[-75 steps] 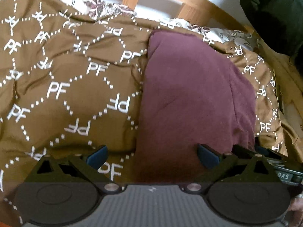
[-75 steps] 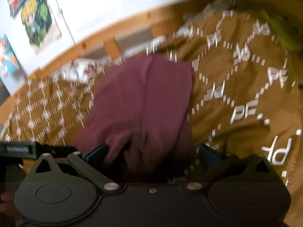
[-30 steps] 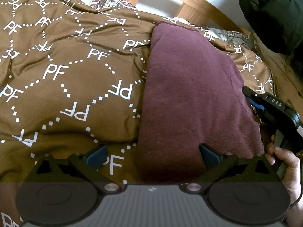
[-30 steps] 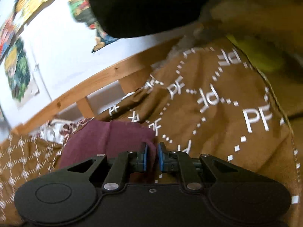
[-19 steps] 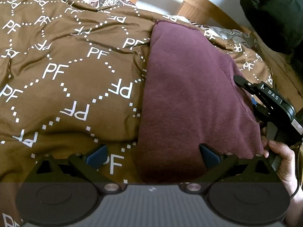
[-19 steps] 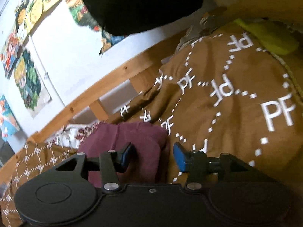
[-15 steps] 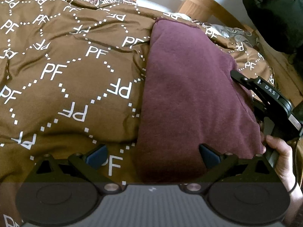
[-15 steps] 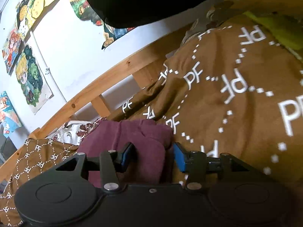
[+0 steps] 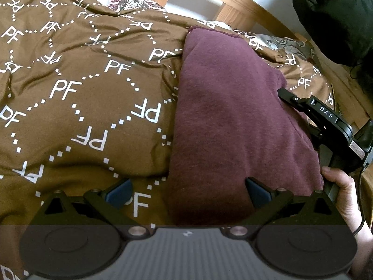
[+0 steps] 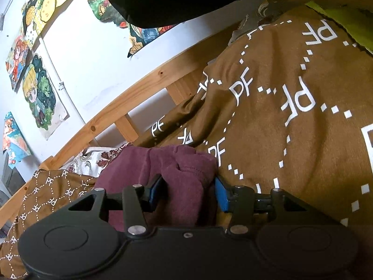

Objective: Fold small clothes

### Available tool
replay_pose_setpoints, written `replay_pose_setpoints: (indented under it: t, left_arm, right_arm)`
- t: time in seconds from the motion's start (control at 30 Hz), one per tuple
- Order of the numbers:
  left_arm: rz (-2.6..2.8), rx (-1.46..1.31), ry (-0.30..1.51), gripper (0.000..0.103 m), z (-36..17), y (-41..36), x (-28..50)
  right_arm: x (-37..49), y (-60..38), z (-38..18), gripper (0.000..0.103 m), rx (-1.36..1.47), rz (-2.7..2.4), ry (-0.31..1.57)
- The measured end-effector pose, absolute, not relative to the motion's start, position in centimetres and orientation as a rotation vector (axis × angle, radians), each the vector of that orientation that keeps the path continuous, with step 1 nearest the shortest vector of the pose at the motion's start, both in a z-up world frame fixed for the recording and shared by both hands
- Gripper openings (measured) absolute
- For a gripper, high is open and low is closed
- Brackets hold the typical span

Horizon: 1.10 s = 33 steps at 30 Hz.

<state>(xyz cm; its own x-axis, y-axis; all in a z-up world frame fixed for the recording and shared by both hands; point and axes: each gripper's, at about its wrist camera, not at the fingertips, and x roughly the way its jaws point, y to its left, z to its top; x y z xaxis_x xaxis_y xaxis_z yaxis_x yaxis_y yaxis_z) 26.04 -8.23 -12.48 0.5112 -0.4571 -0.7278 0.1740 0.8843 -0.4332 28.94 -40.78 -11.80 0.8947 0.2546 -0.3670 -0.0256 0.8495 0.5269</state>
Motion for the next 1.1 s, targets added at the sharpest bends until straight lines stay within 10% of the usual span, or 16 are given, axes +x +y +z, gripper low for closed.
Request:
replay_pose_setpoints:
  t: [0.53, 1.1]
  left_arm:
    - [-0.382, -0.335, 0.954, 0.103, -12.5, -8.3, 25.8]
    - [-0.507, -0.301, 1.004, 0.091, -11.6, -9.4, 29.0]
  right_arm:
    - [29.1, -40.5, -11.9, 0.058, 0.517, 0.177, 0.442]
    - [29.5, -40.1, -11.6, 0.043, 0.518, 0.136, 0.476]
